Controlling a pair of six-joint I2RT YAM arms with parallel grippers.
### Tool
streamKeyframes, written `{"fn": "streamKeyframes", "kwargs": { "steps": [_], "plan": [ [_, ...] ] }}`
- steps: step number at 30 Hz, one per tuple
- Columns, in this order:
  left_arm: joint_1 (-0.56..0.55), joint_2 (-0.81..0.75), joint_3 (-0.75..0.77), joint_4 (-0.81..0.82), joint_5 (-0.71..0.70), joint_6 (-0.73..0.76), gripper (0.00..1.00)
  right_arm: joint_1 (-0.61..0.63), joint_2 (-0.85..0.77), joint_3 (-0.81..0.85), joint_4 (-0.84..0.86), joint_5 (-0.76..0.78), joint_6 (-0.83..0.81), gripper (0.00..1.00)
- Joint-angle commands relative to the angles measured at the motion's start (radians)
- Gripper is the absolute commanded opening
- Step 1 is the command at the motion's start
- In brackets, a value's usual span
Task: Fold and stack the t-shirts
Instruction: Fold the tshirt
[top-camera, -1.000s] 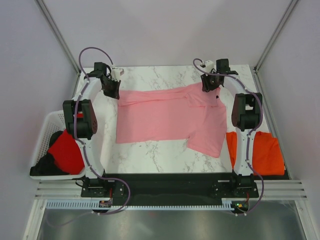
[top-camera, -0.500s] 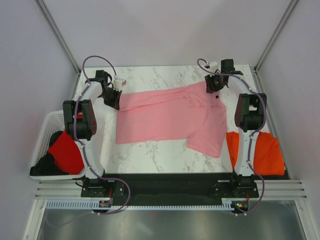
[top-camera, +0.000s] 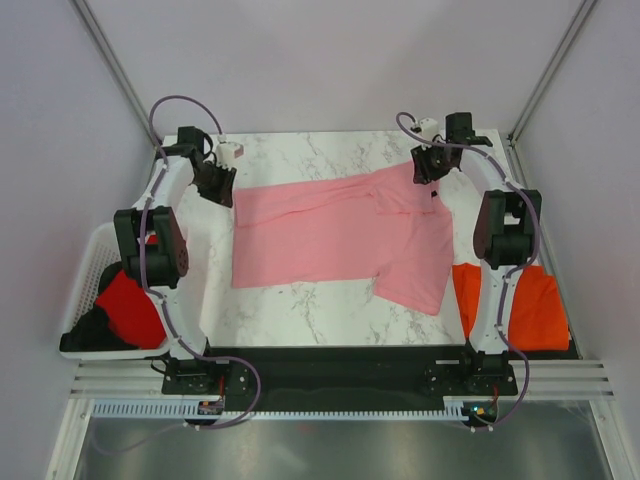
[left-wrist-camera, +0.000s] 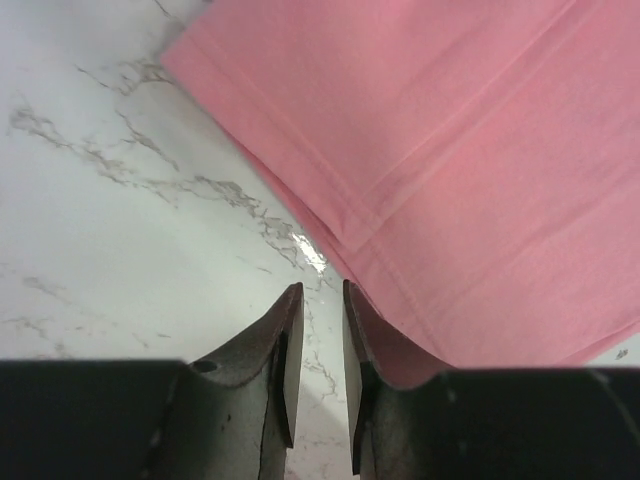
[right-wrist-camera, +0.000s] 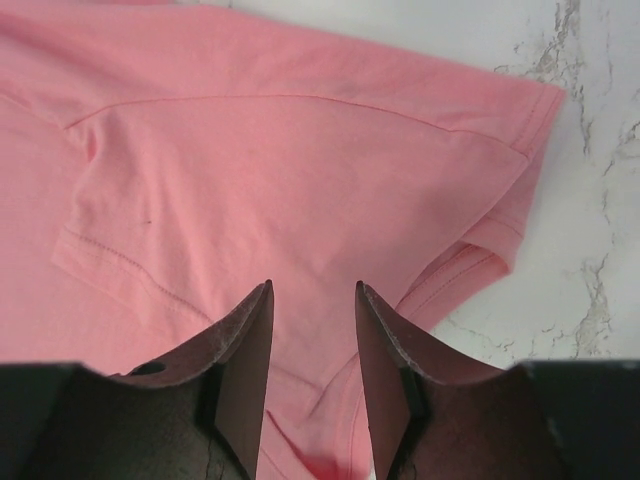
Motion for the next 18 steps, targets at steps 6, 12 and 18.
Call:
{"fn": "streamKeyframes", "kwargs": {
  "steps": [6, 12, 18],
  "plan": [
    [-0.037, 0.027, 0.132, -0.026, 0.039, -0.087, 0.25, -0.004, -0.172, -0.085, -0.119, -0.111, -0.115, 0.47],
    [-0.040, -0.054, 0.014, -0.014, 0.072, -0.108, 0.28, 0.010, -0.532, -0.511, -0.127, -0.127, -0.473, 0.51],
    [-0.040, -0.107, -0.077, 0.004, 0.151, -0.171, 0.36, 0.059, -0.906, -0.961, -0.165, -0.101, -0.825, 0.52]
  ]
}}
